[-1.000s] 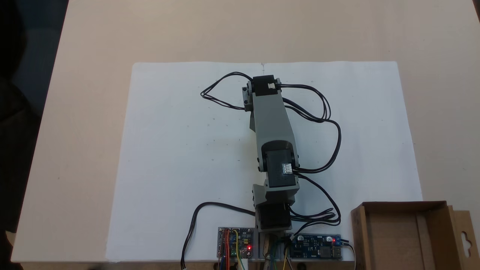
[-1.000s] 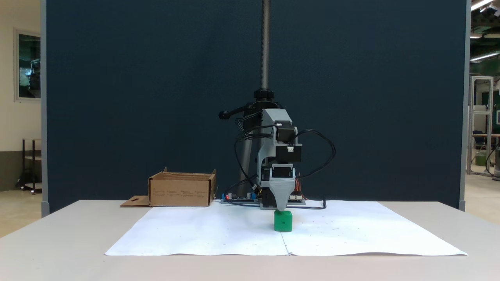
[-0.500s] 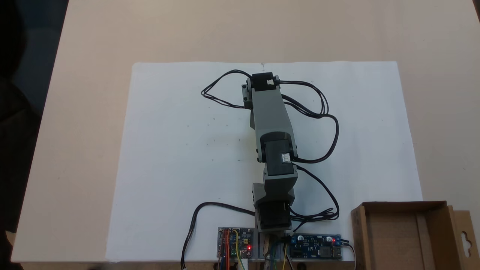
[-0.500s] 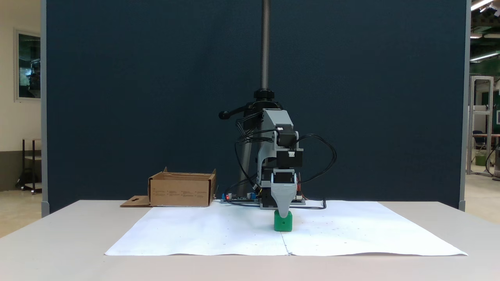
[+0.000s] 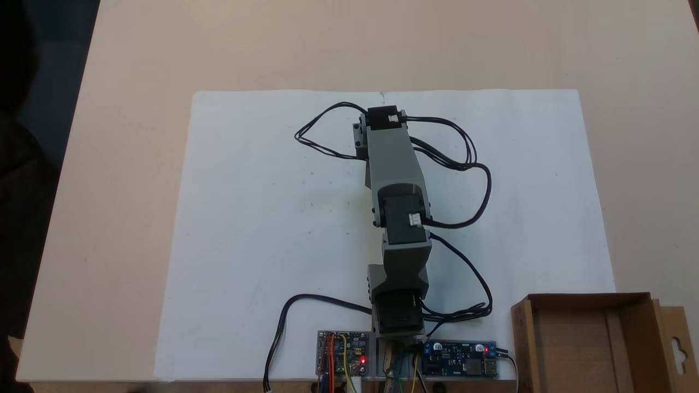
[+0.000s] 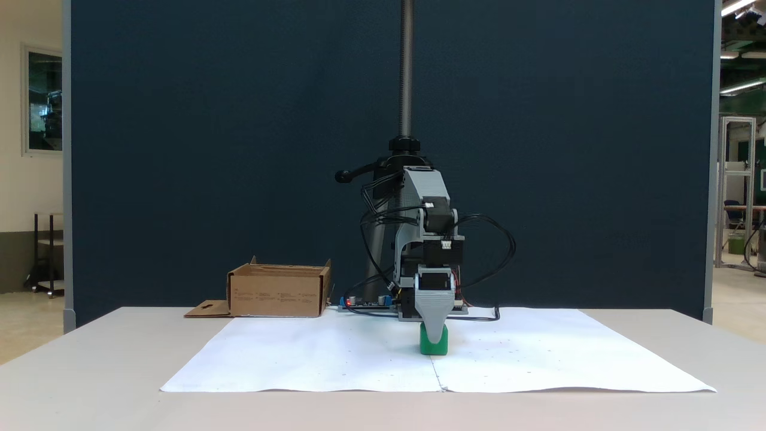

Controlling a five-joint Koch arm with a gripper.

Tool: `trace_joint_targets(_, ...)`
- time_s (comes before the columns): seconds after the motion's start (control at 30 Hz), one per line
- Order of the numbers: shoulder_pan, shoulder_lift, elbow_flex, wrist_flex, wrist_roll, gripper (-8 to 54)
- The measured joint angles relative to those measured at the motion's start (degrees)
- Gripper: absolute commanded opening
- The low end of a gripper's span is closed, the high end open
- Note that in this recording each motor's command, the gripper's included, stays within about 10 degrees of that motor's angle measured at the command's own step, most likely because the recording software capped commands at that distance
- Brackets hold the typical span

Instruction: Grasp a green dice and put it in the bin.

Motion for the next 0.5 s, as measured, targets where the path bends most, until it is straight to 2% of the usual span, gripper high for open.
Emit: trace_joint_targets(0.5,1.05,-3.08,0.0,-0.79,0.0,40.5)
